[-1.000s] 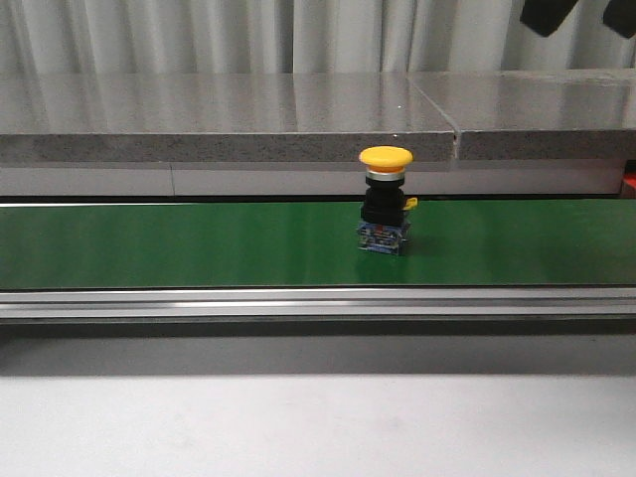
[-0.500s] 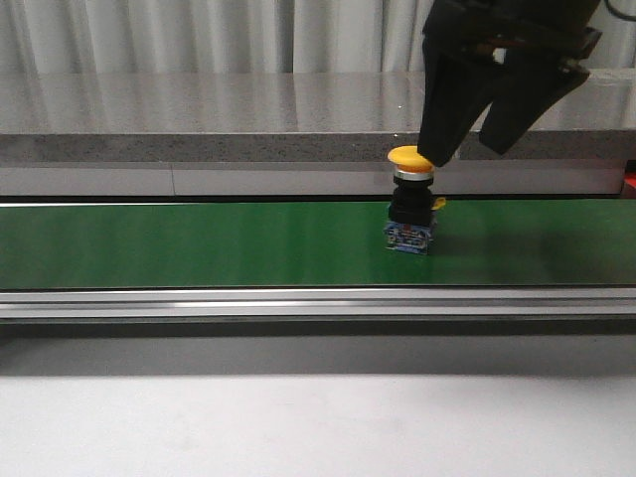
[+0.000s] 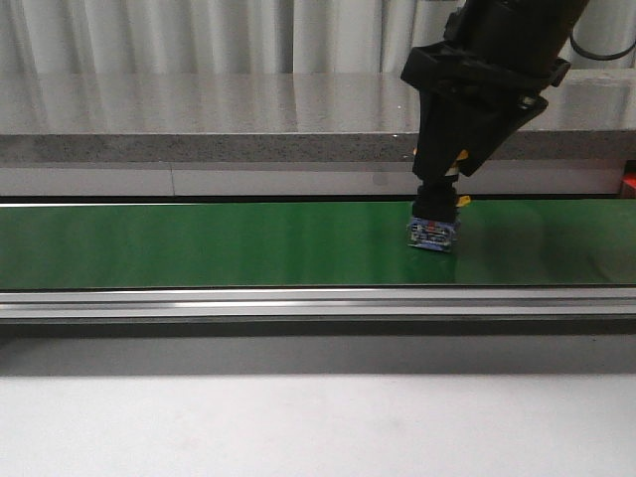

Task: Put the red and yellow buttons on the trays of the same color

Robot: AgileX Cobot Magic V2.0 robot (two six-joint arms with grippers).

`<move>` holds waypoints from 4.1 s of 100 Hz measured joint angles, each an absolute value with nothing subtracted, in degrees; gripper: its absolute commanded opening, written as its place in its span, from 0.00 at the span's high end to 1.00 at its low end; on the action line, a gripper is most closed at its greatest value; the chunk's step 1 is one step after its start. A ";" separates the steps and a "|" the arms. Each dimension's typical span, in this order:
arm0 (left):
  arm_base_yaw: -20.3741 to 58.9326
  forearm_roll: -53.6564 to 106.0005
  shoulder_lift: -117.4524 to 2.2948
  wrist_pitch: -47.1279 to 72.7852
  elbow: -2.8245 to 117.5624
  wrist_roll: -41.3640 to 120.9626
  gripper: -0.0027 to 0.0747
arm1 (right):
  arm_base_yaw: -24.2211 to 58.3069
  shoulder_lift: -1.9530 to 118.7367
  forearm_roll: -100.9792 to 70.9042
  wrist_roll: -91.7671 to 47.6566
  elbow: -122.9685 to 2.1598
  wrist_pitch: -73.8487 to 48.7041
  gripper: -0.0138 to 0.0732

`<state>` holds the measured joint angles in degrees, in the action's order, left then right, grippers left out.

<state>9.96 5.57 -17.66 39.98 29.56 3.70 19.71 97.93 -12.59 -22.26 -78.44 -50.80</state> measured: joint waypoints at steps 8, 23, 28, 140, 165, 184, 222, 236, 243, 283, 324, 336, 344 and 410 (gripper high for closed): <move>9.96 5.57 -17.66 39.98 29.56 3.70 0.99 | 19.71 97.93 -12.98 -22.26 -78.44 -50.66 0.78; 9.96 5.57 -17.66 39.98 29.56 3.70 0.99 | 19.71 96.02 -13.62 -21.83 -77.74 -50.18 0.80; 9.96 5.57 -17.66 39.98 29.56 3.70 0.99 | 19.71 94.60 -13.71 -20.87 -76.88 -49.92 0.80; 9.96 5.57 -17.66 39.98 29.56 3.70 0.99 | -30.90 65.28 -2.75 5.27 -47.32 -43.97 0.80; 9.96 5.57 -17.66 39.98 29.56 3.70 0.99 | -33.89 71.53 -0.45 10.90 -46.49 -39.59 0.80; 9.96 5.57 -17.66 39.98 29.56 3.70 0.99 | -33.99 77.75 -0.73 11.26 -46.49 -36.37 0.80; 9.96 5.57 -17.66 39.98 29.56 3.70 0.99 | -33.99 83.09 -1.43 11.42 -46.49 -32.70 0.63; 9.96 5.57 -17.66 39.98 29.56 3.70 0.99 | -33.99 83.09 -1.68 11.42 -46.49 -32.44 0.31; 9.96 5.57 -17.66 39.98 29.56 3.70 0.99 | -33.99 83.09 -2.12 11.42 -46.49 -32.32 0.21; 9.96 5.57 -17.66 39.98 29.56 3.70 0.99 | -33.61 78.90 -3.19 11.42 -46.49 -32.25 0.20; 9.96 5.57 -17.66 39.98 29.56 3.70 0.99 | -13.53 65.69 1.86 11.23 -46.49 -33.28 0.91; 9.96 5.57 -17.66 39.98 29.56 3.70 0.99 | -7.14 62.14 2.97 11.23 -46.49 -33.94 0.92; 9.96 5.57 -17.66 39.98 29.56 3.70 0.99 | -3.03 59.87 3.19 11.23 -46.45 -34.37 0.92; 9.96 5.57 -17.66 39.98 29.56 3.70 0.99 | 8.70 25.45 4.07 11.09 -30.53 -34.34 0.92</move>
<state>9.96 5.57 -17.66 39.98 29.56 3.70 8.70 25.45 4.07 11.09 -30.53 -34.34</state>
